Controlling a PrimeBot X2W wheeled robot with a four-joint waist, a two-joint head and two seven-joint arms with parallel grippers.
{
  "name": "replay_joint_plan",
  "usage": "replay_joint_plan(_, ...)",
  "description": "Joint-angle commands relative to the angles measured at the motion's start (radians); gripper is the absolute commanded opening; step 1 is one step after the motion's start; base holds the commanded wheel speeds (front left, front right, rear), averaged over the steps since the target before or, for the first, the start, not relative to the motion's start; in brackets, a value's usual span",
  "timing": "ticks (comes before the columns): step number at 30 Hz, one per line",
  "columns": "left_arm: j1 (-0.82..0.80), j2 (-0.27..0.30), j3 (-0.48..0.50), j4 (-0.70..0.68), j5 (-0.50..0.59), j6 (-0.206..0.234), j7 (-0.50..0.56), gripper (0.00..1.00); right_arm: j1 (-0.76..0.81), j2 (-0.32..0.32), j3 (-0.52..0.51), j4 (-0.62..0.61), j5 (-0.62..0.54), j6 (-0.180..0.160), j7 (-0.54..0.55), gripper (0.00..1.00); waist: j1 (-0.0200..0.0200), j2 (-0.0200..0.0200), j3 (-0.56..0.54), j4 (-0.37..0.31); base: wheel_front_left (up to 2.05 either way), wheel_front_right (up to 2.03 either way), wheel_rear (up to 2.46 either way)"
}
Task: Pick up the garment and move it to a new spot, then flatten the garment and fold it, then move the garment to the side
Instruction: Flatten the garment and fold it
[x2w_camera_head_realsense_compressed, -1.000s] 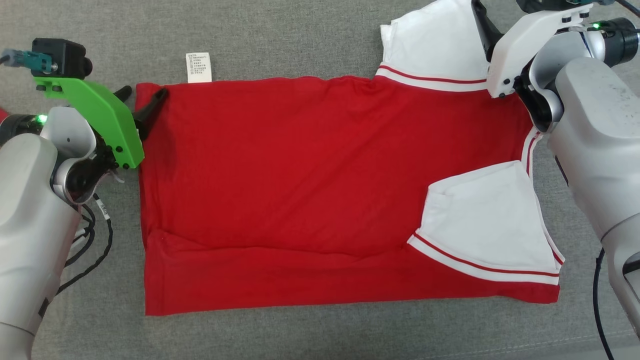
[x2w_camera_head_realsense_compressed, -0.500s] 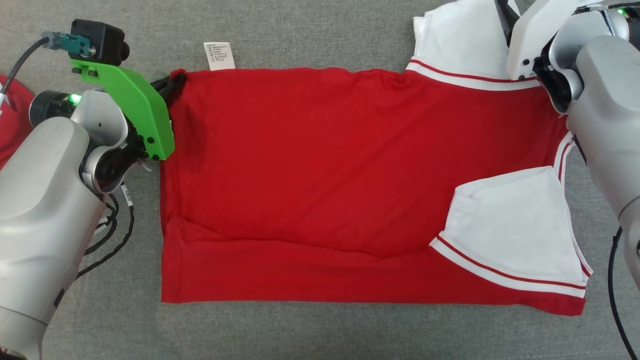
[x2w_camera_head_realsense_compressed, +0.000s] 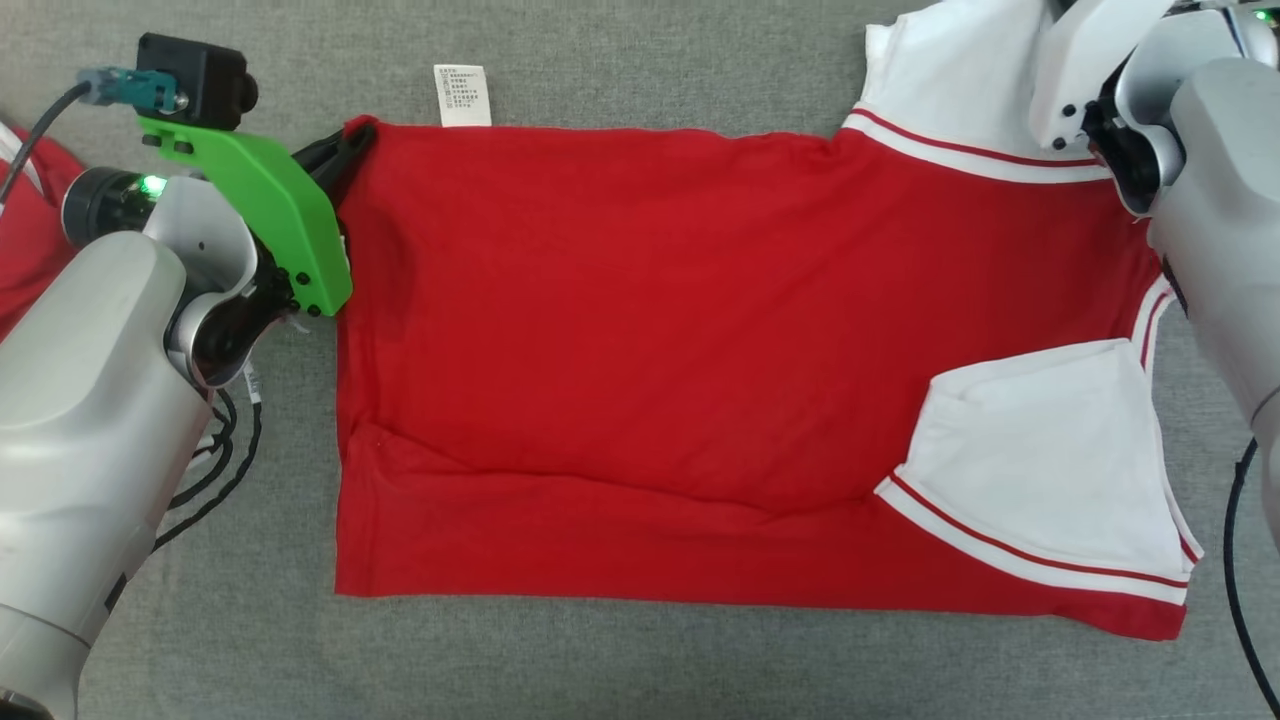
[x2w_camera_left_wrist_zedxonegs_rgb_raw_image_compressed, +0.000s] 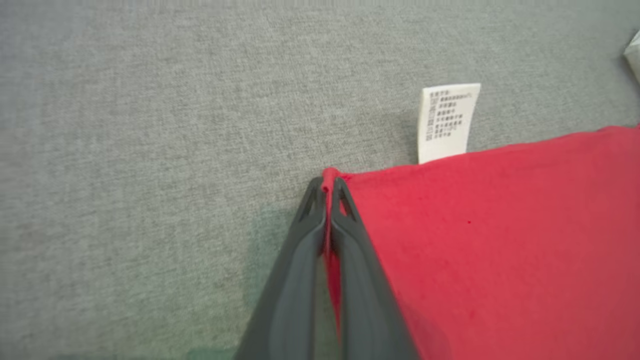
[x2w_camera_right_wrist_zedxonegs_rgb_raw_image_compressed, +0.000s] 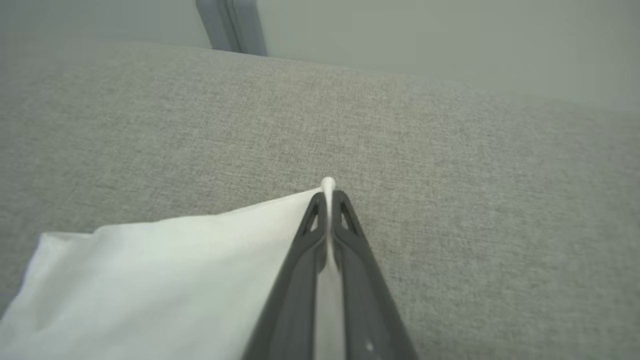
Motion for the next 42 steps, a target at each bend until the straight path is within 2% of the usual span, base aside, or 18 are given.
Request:
replay_joint_plan(1, 0.011, 0.007, -0.003, 0.009, -0.018, 0.002, -0.020, 0.00, 0.015, -0.008, 0.007, -0.010, 0.011, -0.002, -0.029, 0.00, -0.0001, 0.0000, -0.027, -0.013, 0.00, 0.00, 0.00)
replay_joint_plan(9, 0.047, 0.017, -0.024, 0.046, -0.042, 0.002, -0.084, 0.00, 0.093, -0.039, 0.061, -0.105, 0.064, -0.002, -0.134, 0.00, -0.0001, 0.0000, -0.095, -0.051, 0.00, 0.00, 0.00)
replay_joint_plan(18, 0.129, 0.036, -0.039, 0.063, -0.063, 0.002, -0.191, 0.00, 0.272, -0.087, 0.132, -0.302, 0.164, -0.002, -0.241, 0.00, -0.0001, 0.0000, -0.179, -0.080, 0.00, 0.00, 0.00)
replay_joint_plan(23, 0.194, 0.049, -0.042, 0.059, -0.067, 0.002, -0.251, 0.00, 0.401, -0.136, 0.129, -0.428, 0.207, -0.002, -0.265, 0.00, -0.0001, 0.0000, -0.228, -0.088, 0.00, 0.00, 0.00)
replay_joint_plan(31, 0.282, 0.059, -0.037, 0.039, -0.060, 0.015, -0.344, 0.00, 0.637, -0.197, 0.032, -0.654, 0.216, -0.002, -0.272, 0.00, -0.0001, 0.0000, -0.272, -0.091, 0.00, 0.00, 0.00)
replay_joint_plan(36, 0.335, 0.060, -0.040, 0.002, -0.035, 0.042, -0.417, 0.00, 0.812, -0.205, -0.067, -0.815, 0.189, -0.002, -0.272, 0.00, -0.0001, 0.0000, -0.294, -0.088, 0.00, 0.00, 0.00)
replay_joint_plan(42, 0.397, 0.066, -0.030, -0.053, 0.023, 0.088, -0.473, 0.00, 1.024, -0.186, -0.206, -0.981, 0.142, -0.002, -0.258, 0.00, -0.0001, 0.0000, -0.312, -0.075, 0.00, 0.00, 0.00)
